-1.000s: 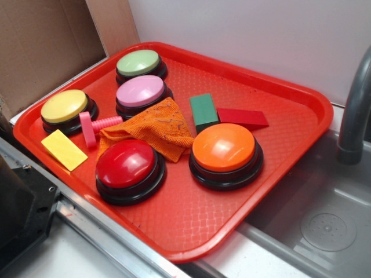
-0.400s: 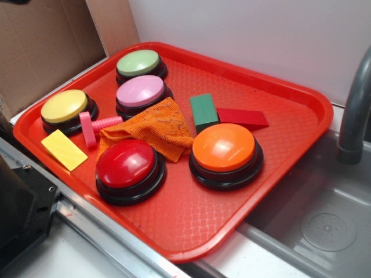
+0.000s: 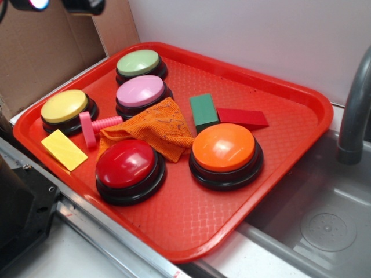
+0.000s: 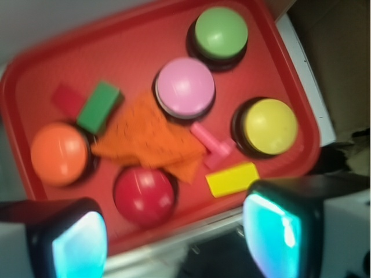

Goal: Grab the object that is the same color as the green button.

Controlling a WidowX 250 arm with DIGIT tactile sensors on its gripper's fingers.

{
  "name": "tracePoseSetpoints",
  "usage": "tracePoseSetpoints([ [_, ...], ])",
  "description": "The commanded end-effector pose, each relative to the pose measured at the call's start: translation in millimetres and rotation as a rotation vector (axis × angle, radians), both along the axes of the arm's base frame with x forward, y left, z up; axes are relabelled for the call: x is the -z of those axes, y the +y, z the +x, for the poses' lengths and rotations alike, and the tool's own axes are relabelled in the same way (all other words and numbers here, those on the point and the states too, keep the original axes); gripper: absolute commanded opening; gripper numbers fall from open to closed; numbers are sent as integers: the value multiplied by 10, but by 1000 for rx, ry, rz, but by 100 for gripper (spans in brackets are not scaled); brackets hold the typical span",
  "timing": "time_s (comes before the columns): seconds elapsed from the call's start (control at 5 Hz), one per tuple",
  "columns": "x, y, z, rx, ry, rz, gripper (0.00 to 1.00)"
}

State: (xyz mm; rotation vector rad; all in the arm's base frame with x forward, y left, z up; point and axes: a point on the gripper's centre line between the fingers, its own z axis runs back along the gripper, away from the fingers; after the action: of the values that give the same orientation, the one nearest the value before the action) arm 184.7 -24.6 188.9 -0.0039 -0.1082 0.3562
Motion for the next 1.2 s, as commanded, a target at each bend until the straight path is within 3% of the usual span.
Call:
tracePoseSetpoints([
  [0.0,542,-32,642,-325,-52,6,100],
  [0.4,1128,-276,1050,-417,-82,58,100],
  [0.6,1303,-288,1181,-459,-48,36,100],
  [1.0,1520,-276,1277,-490,-34,68,100],
])
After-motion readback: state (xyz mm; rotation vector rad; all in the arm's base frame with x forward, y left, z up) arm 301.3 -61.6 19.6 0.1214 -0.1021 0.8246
